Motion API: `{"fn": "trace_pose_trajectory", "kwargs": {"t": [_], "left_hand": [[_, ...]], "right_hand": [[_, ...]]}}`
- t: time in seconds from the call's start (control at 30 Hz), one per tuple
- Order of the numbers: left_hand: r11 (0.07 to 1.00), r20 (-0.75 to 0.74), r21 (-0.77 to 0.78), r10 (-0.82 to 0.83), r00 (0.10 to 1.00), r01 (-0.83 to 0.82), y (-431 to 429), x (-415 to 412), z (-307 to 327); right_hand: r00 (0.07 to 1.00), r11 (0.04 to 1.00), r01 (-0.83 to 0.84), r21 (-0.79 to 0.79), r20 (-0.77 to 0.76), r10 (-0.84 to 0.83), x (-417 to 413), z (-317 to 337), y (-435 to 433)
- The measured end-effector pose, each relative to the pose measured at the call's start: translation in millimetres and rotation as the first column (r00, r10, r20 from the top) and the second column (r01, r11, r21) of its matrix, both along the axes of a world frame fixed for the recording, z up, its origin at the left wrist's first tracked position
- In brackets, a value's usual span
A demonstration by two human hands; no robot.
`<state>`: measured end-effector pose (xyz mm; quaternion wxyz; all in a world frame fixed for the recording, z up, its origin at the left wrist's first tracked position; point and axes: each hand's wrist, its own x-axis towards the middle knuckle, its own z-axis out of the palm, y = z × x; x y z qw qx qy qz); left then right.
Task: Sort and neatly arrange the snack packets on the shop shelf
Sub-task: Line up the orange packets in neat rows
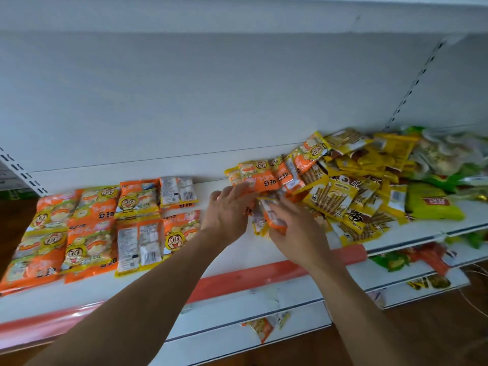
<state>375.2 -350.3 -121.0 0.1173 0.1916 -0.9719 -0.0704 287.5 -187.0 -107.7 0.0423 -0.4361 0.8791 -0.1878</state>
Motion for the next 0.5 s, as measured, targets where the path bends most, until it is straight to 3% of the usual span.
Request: {"fn": "trace_pose_trajectory", "kwargs": {"t": [0.1, 0.23, 0.3, 0.37, 0.43, 0.5], "left_hand": [[1.0, -0.163, 0.025, 0.002, 0.987, 0.002, 1.5, 2.7, 1.5], [0.97, -0.478, 0.243, 0.125, 0.869, -0.006, -2.3, 18.1, 22.8], [0.869, -0.514, 0.494, 0.314, 0.799, -0.024, -6.8, 34.7, 35.8], [0.699, -0.458, 0.715, 0.489, 0.742, -0.02, -13.5, 55.2, 45.3], [0.593, -0.434, 0.805, 0.605, 0.668, -0.013, -22.6, 82.5, 49.1], [0.547, -0.431, 0.837, 0.664, 0.611, -0.004, -30.8, 116.0, 51.1]], "right_hand": [[0.992, 0.957, 0.089, -0.275, 0.115, -0.059, 1.1, 9.1, 2.1], [0.865, 0.839, 0.318, -0.441, 0.497, -0.067, 12.0, 22.7, -5.1], [0.768, 0.778, 0.389, -0.494, 0.64, 0.021, 22.8, 25.2, -15.3], [0.646, 0.719, 0.465, -0.516, 0.753, 0.123, 36.0, 25.6, -29.8], [0.546, 0.704, 0.516, -0.488, 0.821, 0.169, 49.9, 22.1, -44.1], [0.494, 0.722, 0.518, -0.459, 0.849, 0.185, 64.5, 15.0, -55.9]]}}
